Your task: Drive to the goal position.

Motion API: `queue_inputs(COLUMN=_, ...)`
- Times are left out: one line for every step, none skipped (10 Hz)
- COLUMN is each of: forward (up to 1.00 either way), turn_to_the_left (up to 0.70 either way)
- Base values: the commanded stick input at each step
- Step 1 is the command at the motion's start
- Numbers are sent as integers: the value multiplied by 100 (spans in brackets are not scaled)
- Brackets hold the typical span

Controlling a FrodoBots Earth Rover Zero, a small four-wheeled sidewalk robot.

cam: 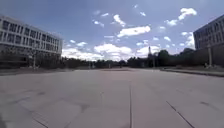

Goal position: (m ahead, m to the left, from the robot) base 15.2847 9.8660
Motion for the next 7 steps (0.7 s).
queue_inputs(forward=70, turn_to_the_left=0)
queue_inputs(forward=70, turn_to_the_left=0)
queue_inputs(forward=70, turn_to_the_left=0)
queue_inputs(forward=70, turn_to_the_left=0)
queue_inputs(forward=70, turn_to_the_left=0)
queue_inputs(forward=70, turn_to_the_left=0)
queue_inputs(forward=70, turn_to_the_left=0)
